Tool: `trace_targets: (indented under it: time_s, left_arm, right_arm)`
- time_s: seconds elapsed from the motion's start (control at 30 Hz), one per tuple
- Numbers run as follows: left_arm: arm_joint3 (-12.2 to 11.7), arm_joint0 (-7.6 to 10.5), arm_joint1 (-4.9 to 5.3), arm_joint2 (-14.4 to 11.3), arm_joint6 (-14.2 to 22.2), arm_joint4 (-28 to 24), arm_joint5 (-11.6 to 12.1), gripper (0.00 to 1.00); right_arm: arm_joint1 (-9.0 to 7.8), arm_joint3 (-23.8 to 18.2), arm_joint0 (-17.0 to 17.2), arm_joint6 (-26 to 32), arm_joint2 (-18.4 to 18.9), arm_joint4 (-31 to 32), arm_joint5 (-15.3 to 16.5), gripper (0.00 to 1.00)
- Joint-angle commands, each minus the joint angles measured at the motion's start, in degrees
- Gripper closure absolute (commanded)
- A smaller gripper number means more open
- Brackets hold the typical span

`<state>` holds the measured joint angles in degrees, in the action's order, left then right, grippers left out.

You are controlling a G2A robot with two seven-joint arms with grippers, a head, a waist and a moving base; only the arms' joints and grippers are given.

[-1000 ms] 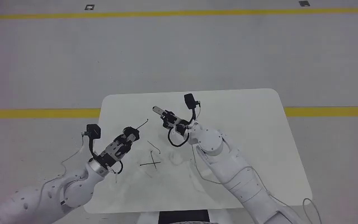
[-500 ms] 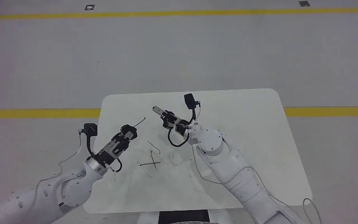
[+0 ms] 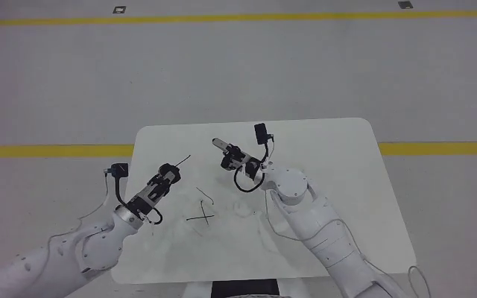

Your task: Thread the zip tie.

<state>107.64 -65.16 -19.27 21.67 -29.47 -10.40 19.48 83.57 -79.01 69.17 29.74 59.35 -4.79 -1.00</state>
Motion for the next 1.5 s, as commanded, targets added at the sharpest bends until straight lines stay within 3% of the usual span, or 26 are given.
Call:
trace_targets:
  time_s: [0.0, 0.17, 0.27, 0.47, 0.57, 0.6, 0.63, 1.0, 1.1, 1.13, 1.27, 1.4, 1.47]
  left_arm:
    - [0.7, -0.41, 0.09, 1.6, 2.3, -2.4, 0.0, 1.00]
    - [1.3, -2.11, -0.11, 6.6, 9.4, -8.5, 0.0, 1.00]
    - [0.3, -3.91, -0.61, 10.6, 14.5, -11.2, 0.0, 1.00]
    - [-2.7, -8.85, -2.78, 20.6, 27.6, -18.6, 0.0, 1.00]
    - [-3.8, -12.41, -4.72, 27.6, 37.7, -24.0, 0.0, 1.00]
    - [-4.6, -14.12, -5.68, 30.8, 44.0, -27.2, 0.0, 1.00]
    - [-5.6, -14.94, -6.19, 32.8, 47.3, -29.0, 0.0, 1.00]
    - [-5.6, -14.93, -6.24, 32.8, 47.1, -29.1, 0.0, 1.00]
    - [-7.3, -14.58, -6.92, 33.1, 49.3, -33.6, 0.0, 1.00]
    - [-8.1, -14.33, -7.13, 33.3, 51.2, -35.1, 0.0, 1.00]
    - [-13.0, -13.59, -8.34, 34.5, 66.8, -45.5, 0.0, 1.00]
    - [-18.2, -13.26, -9.82, 34.8, 78.8, -53.3, 0.0, 1.00]
    - [-20.2, -12.91, -10.58, 34.4, 82.5, -56.1, 0.0, 1.00]
  right_arm:
    - [-0.30, 1.0, -0.1, 3.3, 1.5, -2.6, 1.9, 0.00]
    - [-0.87, 3.2, -0.9, 10.1, 3.2, -6.3, 4.5, 0.00]
    - [-1.07, 4.9, -1.6, 13.5, 3.5, -8.1, 5.7, 0.00]
    - [-1.12, 7.6, -3.1, 18.1, 2.6, -10.5, 7.9, 0.00]
    - [-1.03, 8.0, -3.4, 21.3, 2.0, -12.9, 8.9, 0.00]
    - [-1.03, 8.0, -3.4, 21.3, 2.0, -12.9, 8.9, 0.00]
    - [-1.03, 8.0, -3.4, 21.3, 2.0, -12.9, 8.9, 0.00]
    - [-1.03, 8.0, -3.4, 21.3, 2.0, -12.9, 8.9, 0.00]
    - [-1.03, 8.0, -3.4, 21.3, 2.0, -12.9, 8.9, 0.00]
    - [-1.03, 8.0, -3.4, 21.3, 2.0, -12.9, 8.9, 0.00]
    - [-1.00, 7.9, -2.7, 23.0, 1.8, -16.2, 9.2, 0.00]
    - [-0.82, 10.5, -3.6, 26.7, 1.4, -21.0, 9.9, 0.00]
    - [-0.71, 11.6, -4.2, 27.6, 0.9, -21.8, 10.7, 0.00]
